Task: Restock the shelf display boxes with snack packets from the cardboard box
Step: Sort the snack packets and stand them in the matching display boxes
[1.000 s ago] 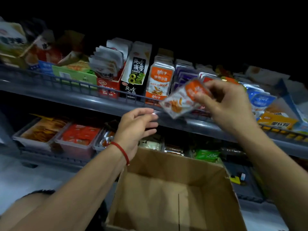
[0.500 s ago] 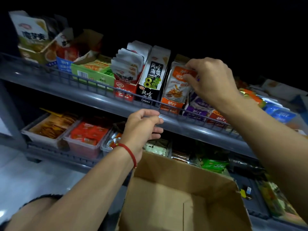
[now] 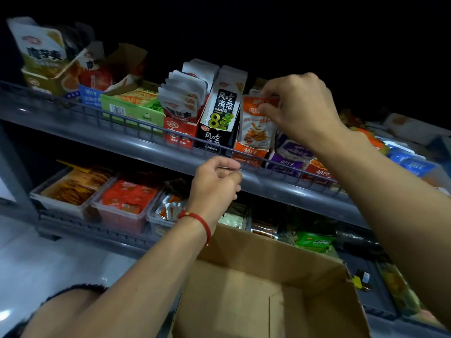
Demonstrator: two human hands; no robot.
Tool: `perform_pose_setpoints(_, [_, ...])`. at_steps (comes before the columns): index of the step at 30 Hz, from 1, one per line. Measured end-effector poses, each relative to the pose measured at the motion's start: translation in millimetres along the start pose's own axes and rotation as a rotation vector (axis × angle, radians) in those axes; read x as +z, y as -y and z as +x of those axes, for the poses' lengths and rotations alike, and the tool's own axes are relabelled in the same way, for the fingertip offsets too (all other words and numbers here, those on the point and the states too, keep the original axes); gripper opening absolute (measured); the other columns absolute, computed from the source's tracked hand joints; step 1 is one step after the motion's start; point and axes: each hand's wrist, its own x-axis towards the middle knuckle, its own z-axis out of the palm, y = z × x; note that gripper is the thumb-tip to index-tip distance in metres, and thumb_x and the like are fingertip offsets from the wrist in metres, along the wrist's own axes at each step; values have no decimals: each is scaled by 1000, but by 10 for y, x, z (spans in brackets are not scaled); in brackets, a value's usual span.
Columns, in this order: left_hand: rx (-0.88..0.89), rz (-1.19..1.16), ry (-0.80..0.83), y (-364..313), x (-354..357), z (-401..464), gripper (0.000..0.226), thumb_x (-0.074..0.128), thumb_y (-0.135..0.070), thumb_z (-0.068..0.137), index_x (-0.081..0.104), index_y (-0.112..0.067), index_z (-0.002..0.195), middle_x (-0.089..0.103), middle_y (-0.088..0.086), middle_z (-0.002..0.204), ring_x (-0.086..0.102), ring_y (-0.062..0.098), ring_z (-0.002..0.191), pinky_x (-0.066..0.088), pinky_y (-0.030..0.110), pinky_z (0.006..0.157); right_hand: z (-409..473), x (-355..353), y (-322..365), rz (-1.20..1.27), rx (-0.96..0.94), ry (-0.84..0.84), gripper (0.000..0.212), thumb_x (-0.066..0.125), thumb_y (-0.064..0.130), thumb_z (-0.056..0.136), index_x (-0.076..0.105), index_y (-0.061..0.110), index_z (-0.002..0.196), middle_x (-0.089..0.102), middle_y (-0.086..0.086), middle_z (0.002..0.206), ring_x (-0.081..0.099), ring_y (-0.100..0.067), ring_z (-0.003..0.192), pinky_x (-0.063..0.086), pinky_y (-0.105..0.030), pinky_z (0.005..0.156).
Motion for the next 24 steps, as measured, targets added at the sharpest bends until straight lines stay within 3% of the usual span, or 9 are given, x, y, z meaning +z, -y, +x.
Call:
perform_pose_setpoints(5, [60,68,-16,23,63,42,14,67,-9,92,67,-22,97,70,4,94,71,22,89,62,38,79,-86,145,-52,45,45,-1,24,72,34,93,74,22,113,75,-8,105,70,-31,98,59,-51,79])
perform_pose_setpoints(8, [236,289,-12,3,101,70,21,64,-6,90,68,-24,102,70,-2,96,67,7,89,59,32,85,-115,214,-107,8,56,80,25,75,38,88,76,22,107,68,-12,107,63,-33,101,55,-48,82])
perform_pose_setpoints(10, [390,493,1,-36,151,90,31,61,-5,88,68,-21,114,69,-3,108,63,4,100,55,29,93,-114,221,-112,-67,6,86,25,75,38,88,76,18,101,65,-10,106,55,-32,106,49,-46,83])
perform_pose_setpoints(13, [641,827,37,-39,236,186,46,59,-2,87,60,-12,132,57,1,135,51,17,127,44,36,110,-83,149,-127,-48,-12,24,24,73,36,90,73,18,105,64,-6,106,53,-28,106,45,-41,82])
perform_pose_setpoints(16, [789,1062,92,22,291,287,55,61,-1,81,57,-4,136,54,10,137,47,25,131,46,47,106,-78,80,-182,21,22,-22,18,69,34,94,72,19,104,65,-4,102,57,-24,100,42,-35,76])
perform_pose_setpoints(19, [836,1224,81,78,352,311,62,64,-3,75,54,-3,136,52,12,136,47,29,129,47,46,101,-119,54,-258,48,36,-21,20,65,33,98,71,18,109,67,-5,107,58,-23,102,44,-34,77])
perform_pose_setpoints(24, [821,1289,35,70,456,360,63,68,-3,71,53,-5,132,52,11,129,48,29,121,47,43,95,-87,41,-410,70,28,156,47,65,43,94,58,21,135,59,-6,132,50,-26,122,45,-44,99])
